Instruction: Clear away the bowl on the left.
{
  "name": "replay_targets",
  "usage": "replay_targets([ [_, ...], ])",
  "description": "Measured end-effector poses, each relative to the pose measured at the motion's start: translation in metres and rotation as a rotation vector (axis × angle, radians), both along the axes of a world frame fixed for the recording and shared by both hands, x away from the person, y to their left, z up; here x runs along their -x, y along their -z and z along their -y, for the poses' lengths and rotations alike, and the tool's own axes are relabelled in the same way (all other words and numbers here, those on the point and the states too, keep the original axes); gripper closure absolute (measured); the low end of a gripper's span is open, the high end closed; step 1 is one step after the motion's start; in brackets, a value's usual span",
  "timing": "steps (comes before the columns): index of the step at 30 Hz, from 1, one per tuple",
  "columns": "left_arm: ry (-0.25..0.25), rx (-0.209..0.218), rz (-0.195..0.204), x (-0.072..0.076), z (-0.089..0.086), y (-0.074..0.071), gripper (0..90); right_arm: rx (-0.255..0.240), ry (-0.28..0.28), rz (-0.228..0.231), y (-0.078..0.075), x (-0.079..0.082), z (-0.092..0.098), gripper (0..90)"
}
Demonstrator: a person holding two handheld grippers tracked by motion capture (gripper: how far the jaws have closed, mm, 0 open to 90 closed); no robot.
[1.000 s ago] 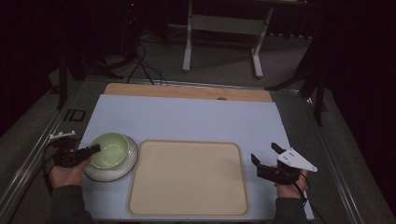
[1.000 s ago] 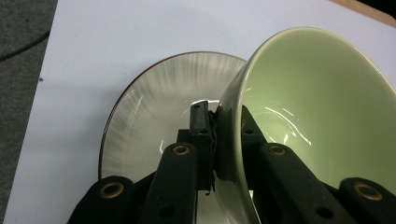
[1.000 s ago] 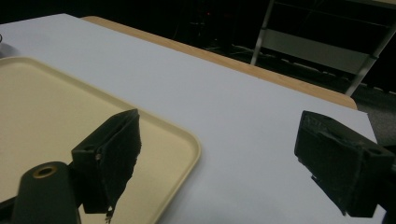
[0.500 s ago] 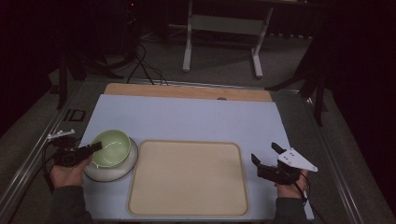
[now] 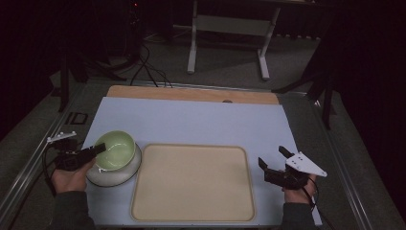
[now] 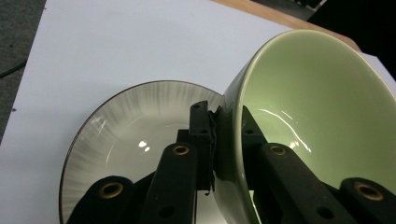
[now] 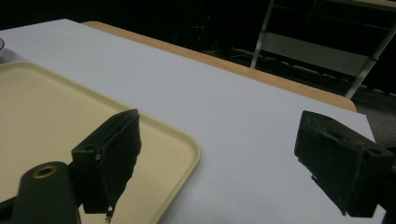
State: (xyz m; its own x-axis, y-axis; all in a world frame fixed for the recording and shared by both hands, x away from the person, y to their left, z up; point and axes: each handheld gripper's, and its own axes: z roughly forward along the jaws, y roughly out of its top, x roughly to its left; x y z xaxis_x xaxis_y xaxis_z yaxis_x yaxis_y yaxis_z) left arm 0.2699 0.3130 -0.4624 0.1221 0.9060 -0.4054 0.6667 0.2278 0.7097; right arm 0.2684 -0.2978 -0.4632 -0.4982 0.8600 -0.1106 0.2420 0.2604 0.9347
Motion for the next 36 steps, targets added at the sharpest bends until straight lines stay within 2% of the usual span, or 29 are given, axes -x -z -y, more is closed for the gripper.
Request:
replay_targets([
  [13,0.019,-0.015,0.026,0.001,0.012,-0.008,82.9,-0.004,0.003,0.005,0.0,0.0,0.001,14.0],
  [36,0.06,-0.019,0.039,-0.001,0.031,-0.013,82.9,-0.004,0.003,0.006,-0.001,0.0,0.001,14.0],
])
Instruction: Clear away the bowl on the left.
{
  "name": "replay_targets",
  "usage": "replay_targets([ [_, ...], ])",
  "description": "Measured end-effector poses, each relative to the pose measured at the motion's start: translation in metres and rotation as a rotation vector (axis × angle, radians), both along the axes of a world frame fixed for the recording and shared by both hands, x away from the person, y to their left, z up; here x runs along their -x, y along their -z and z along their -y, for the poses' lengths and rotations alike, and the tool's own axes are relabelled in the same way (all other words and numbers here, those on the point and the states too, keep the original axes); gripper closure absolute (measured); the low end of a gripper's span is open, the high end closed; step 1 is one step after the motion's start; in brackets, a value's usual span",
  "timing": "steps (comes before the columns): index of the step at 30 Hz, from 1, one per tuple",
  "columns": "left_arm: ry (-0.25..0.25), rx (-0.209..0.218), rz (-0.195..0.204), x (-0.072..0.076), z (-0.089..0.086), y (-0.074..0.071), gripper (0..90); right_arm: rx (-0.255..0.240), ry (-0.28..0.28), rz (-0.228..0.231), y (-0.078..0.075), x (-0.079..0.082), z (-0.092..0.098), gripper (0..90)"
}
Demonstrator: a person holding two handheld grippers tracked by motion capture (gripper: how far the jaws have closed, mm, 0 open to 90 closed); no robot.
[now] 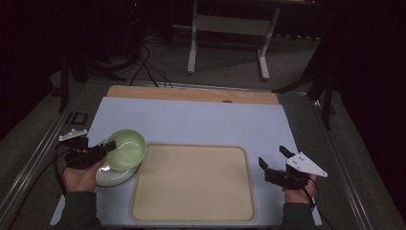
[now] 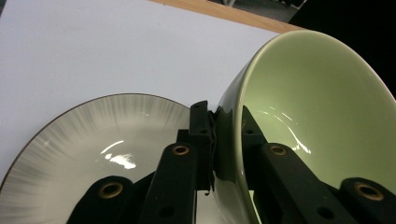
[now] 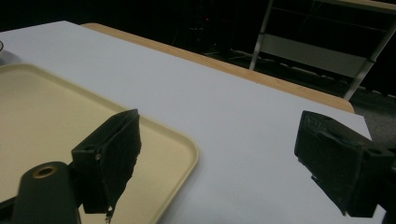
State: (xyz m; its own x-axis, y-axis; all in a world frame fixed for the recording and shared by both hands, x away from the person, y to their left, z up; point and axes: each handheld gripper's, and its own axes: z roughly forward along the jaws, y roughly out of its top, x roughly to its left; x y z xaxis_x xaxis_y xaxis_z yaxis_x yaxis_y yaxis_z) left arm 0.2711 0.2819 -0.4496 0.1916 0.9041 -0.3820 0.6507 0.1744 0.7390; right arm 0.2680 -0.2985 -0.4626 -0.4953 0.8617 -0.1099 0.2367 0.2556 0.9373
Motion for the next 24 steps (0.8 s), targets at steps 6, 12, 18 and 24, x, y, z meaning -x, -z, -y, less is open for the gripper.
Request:
replay_targets([
  [6,0.014,-0.005,0.001,-0.001,0.006,-0.001,82.9,0.0,0.001,0.001,0.0,0.0,0.0,14.0],
  [12,0.027,-0.01,0.002,-0.002,0.014,-0.001,82.8,0.0,0.001,0.001,0.0,0.0,0.0,14.1],
  [18,0.042,-0.013,0.002,-0.003,0.021,-0.001,82.9,0.001,0.001,0.001,0.0,0.0,0.0,14.0],
  [24,0.052,-0.016,0.003,-0.004,0.028,0.0,82.9,0.002,0.001,0.001,0.0,0.0,0.0,14.0],
])
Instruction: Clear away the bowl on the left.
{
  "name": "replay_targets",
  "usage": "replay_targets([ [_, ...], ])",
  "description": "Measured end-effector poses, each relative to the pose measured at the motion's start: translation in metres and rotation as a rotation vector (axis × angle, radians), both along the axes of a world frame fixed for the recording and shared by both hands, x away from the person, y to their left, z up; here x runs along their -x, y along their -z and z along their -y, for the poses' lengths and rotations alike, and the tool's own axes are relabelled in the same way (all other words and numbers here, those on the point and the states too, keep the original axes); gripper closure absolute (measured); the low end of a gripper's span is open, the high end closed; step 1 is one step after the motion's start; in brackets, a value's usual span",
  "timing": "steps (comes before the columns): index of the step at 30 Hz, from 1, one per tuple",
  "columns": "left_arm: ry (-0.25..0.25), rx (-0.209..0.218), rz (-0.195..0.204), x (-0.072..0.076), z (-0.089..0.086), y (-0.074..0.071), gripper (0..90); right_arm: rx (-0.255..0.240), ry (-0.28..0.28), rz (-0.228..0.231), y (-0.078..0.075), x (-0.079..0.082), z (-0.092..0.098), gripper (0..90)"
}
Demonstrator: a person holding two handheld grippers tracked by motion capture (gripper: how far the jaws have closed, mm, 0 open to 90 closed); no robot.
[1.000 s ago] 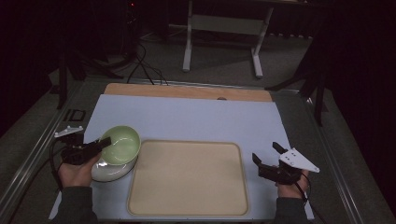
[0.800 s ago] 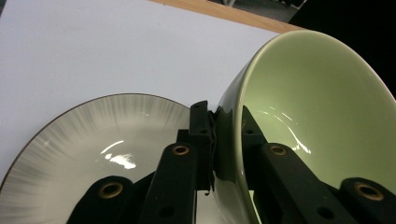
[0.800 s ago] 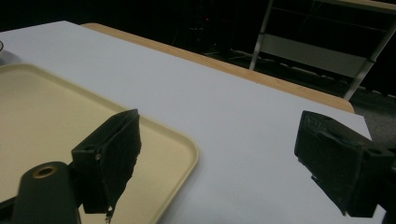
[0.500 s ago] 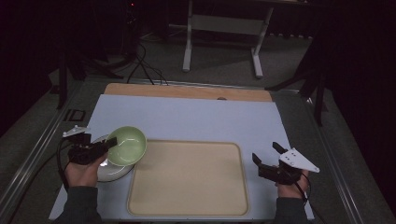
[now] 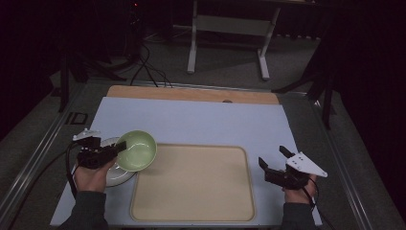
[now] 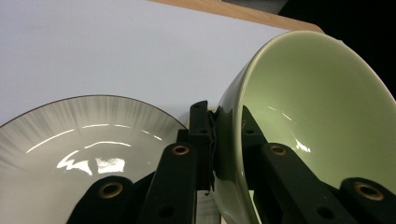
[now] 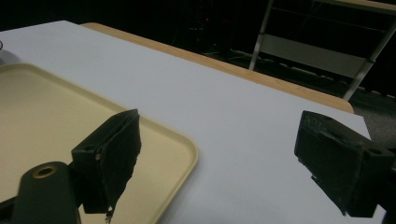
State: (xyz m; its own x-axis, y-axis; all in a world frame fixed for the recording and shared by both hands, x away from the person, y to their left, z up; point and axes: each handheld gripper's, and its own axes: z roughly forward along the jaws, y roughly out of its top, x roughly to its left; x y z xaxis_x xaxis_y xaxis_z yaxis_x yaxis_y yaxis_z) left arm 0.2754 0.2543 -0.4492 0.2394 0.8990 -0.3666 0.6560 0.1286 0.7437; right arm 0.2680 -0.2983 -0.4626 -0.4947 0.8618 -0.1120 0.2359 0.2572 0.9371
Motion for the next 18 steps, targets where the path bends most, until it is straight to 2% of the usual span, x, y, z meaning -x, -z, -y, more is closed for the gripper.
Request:
replay_targets([
  [18,0.035,-0.012,-0.003,-0.002,0.018,0.001,82.8,-0.001,0.001,0.002,0.0,0.0,0.0,14.1],
])
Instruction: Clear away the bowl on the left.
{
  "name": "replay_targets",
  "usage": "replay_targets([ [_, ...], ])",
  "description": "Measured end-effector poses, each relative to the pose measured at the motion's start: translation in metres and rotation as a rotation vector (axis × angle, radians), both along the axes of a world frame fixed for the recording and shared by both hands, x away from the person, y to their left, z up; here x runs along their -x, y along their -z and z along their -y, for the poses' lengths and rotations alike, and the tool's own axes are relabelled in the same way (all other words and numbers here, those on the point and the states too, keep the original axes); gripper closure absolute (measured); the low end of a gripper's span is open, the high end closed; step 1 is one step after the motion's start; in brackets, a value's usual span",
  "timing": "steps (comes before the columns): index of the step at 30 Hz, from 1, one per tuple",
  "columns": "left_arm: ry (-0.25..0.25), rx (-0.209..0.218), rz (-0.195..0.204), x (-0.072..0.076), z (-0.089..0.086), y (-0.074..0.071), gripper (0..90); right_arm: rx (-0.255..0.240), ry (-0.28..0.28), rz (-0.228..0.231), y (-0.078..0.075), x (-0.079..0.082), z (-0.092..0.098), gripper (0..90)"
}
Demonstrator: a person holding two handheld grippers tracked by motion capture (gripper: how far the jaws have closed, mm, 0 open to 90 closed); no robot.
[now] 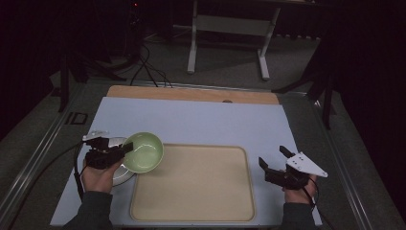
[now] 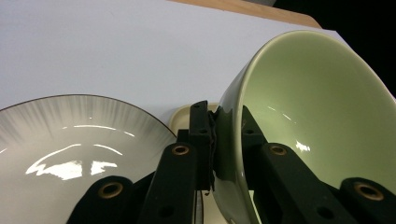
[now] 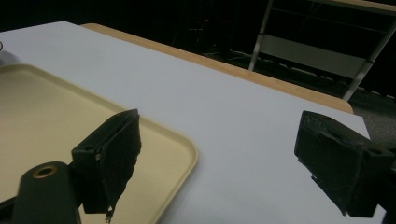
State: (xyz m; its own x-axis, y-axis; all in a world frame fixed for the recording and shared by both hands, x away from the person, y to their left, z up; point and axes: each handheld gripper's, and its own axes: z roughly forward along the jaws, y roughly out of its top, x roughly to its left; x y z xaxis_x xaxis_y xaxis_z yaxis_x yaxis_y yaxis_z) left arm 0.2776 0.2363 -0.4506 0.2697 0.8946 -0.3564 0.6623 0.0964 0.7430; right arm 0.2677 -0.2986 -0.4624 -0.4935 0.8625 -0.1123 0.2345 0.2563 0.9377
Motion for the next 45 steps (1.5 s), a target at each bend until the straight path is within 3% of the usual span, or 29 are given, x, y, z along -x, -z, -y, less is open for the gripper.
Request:
replay_targets([
  [45,0.064,-0.028,-0.005,-0.003,0.036,0.005,82.9,-0.001,0.003,0.005,0.0,0.0,0.0,14.0],
])
